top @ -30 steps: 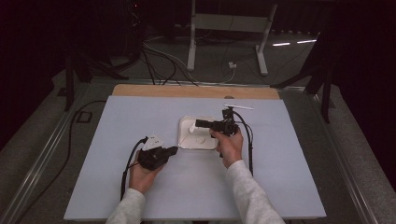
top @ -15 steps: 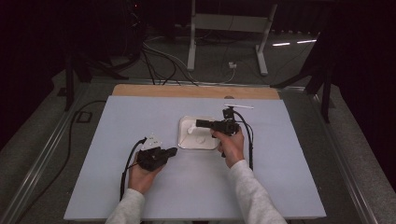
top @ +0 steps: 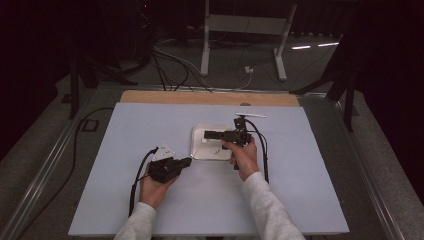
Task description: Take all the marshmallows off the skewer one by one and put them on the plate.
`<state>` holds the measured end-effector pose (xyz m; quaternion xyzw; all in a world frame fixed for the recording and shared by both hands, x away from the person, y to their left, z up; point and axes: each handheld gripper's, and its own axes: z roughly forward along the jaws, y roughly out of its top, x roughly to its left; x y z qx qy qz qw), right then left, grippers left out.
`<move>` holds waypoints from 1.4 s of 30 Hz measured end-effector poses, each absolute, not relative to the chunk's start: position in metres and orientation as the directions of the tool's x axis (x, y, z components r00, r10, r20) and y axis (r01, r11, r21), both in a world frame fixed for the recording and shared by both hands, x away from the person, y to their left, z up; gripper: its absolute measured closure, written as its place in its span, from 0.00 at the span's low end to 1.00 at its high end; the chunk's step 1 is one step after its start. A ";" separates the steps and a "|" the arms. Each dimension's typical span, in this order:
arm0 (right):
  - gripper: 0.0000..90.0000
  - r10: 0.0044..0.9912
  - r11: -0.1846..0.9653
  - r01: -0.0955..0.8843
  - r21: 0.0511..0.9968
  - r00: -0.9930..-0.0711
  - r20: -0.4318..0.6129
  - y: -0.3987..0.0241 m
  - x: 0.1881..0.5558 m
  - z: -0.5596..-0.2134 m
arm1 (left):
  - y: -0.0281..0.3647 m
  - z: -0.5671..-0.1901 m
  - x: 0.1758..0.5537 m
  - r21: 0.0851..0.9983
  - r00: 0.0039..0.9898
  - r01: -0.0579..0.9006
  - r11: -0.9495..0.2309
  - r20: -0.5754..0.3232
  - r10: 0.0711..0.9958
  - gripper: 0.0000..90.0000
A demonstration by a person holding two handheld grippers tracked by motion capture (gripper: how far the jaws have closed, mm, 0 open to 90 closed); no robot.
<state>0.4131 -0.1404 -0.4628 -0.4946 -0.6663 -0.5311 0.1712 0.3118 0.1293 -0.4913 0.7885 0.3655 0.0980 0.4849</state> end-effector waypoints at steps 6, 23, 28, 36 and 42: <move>0.50 0.480 -0.076 0.832 0.549 -0.453 0.752 -0.143 0.412 -0.460 | 0.131 -0.493 0.314 0.832 0.697 0.494 -0.253 -0.206 0.687 1.00; 0.78 0.455 -0.040 0.852 0.523 -0.450 0.768 -0.132 0.409 -0.463 | 0.127 -0.494 0.313 0.830 0.700 0.486 -0.274 -0.181 0.691 1.00; 0.83 0.486 -0.052 0.854 0.517 -0.430 0.761 -0.134 0.407 -0.460 | 0.129 -0.495 0.314 0.827 0.696 0.484 -0.287 -0.165 0.699 1.00; 0.87 0.498 -0.082 0.853 0.515 -0.413 0.763 -0.140 0.408 -0.456 | 0.129 -0.493 0.312 0.829 0.709 0.463 -0.313 -0.134 0.693 1.00; 0.91 0.503 -0.107 0.845 0.523 -0.408 0.762 -0.144 0.408 -0.455 | 0.129 -0.492 0.311 0.827 0.712 0.455 -0.331 -0.114 0.693 1.00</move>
